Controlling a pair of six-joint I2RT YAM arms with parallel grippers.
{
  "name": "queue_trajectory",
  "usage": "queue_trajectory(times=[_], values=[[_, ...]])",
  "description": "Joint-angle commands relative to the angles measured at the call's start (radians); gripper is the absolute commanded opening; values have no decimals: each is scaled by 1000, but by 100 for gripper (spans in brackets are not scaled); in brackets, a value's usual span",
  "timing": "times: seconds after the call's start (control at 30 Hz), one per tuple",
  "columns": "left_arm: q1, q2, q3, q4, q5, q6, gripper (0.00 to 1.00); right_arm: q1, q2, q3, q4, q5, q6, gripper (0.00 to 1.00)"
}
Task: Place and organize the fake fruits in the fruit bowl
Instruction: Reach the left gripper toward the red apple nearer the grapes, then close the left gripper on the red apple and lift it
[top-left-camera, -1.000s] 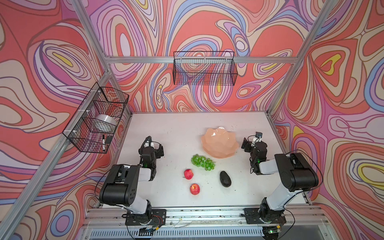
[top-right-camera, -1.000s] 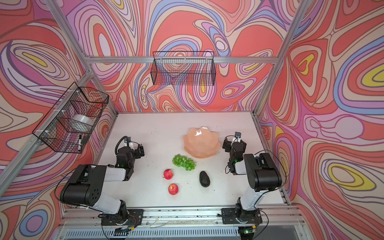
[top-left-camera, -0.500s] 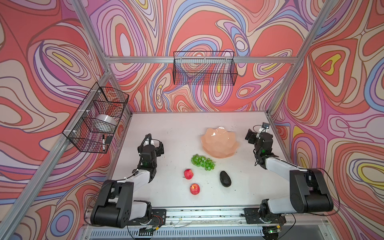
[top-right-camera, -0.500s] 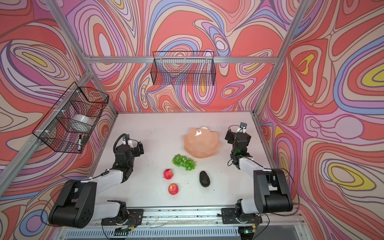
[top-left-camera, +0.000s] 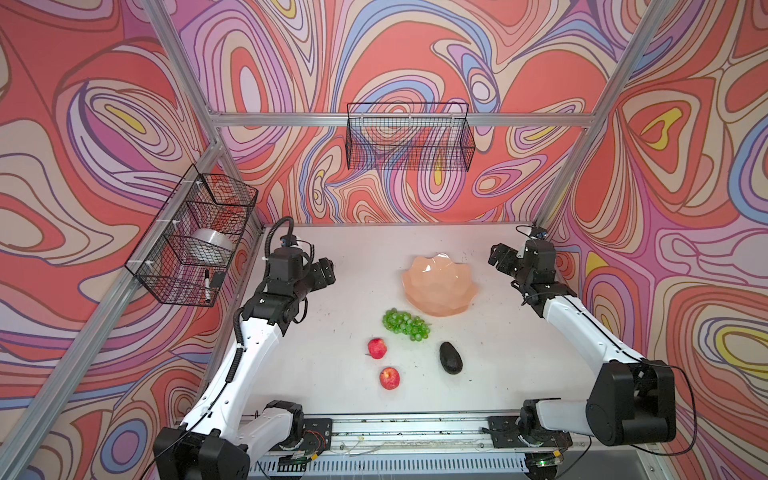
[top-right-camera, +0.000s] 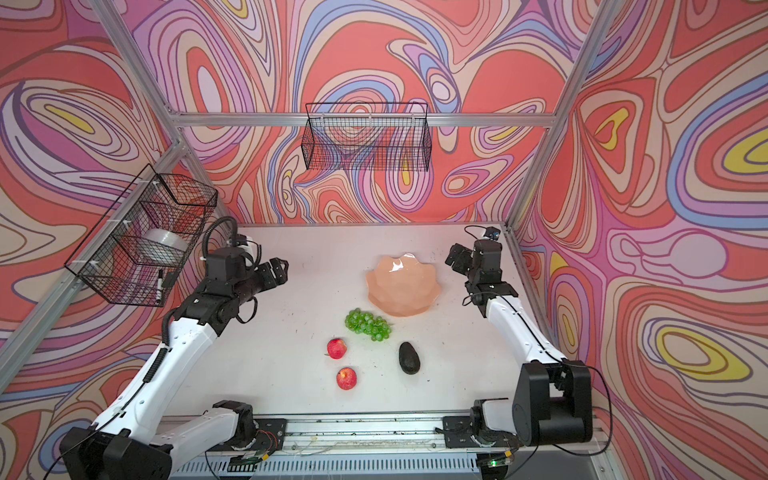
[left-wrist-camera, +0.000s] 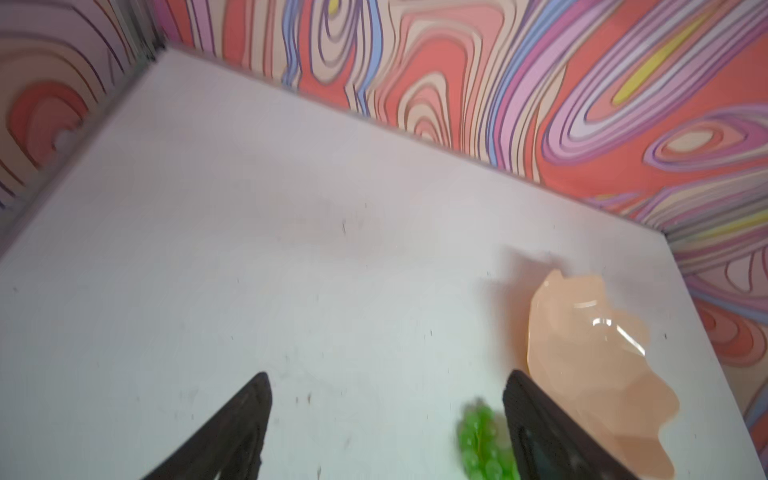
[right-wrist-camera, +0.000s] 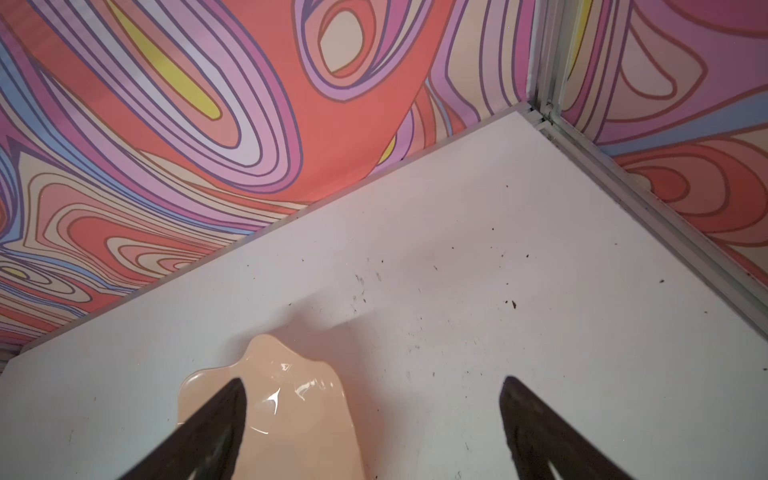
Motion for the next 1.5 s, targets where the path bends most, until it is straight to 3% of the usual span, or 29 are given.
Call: queue_trajectory(times=[0.0, 0.1, 0.4, 0.77, 1.0, 1.13, 1.47], values=[[-116, -41, -64, -256, 57, -115, 86, 4, 32, 53, -55, -16, 2, 98], [-229, -48, -118, -246, 20, -192, 86, 5, 65, 88, -62, -40, 0, 98], [-437, 34, -170, -195, 9, -310, 86, 4, 78, 64, -50, -46, 25, 98], [-524, 255, -141, -115, 30, -324, 85, 5, 43, 51, -69, -39, 17, 98], [-527, 366, -113, -75, 20, -329, 83, 5, 20, 43, -76, -38, 11, 98], [-526, 406, -109, -38, 20, -336, 77, 5, 13, 35, -78, -36, 11, 98], [-526, 416, -82, -85, -25, -305, 39, 3, 11, 32, -79, -31, 5, 98]])
